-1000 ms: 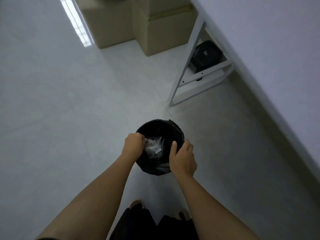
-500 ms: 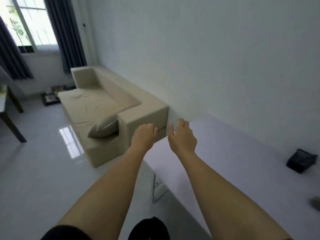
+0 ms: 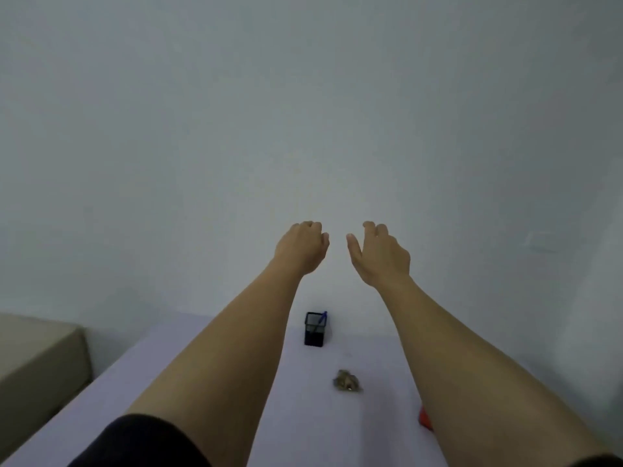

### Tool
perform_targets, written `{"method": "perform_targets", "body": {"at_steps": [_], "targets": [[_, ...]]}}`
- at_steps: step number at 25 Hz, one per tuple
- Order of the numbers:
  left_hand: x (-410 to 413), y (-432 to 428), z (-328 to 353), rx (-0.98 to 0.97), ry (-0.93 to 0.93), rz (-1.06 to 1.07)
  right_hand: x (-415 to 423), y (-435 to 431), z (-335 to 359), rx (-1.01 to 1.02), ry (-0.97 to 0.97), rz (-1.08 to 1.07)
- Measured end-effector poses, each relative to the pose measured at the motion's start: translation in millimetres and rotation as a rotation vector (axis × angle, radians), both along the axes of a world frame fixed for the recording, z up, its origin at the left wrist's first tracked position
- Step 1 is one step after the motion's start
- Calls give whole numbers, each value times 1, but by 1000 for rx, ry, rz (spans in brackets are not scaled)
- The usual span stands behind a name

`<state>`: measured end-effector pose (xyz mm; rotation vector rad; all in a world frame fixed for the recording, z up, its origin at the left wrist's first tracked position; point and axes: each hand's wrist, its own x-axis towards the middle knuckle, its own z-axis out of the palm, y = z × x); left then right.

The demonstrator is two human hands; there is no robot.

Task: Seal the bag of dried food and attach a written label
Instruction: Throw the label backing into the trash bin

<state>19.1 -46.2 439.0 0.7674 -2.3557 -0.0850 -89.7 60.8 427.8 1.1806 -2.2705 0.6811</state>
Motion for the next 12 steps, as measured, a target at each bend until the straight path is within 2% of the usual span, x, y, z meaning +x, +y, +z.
{"method": "perform_targets", "body": {"at_steps": [6, 12], "targets": [[-149, 61, -47, 93, -63, -215, -131, 112, -49, 13, -53, -284], [-225, 79, -138, 219, -213, -322, -200, 179, -132, 38, -204, -511]]}}
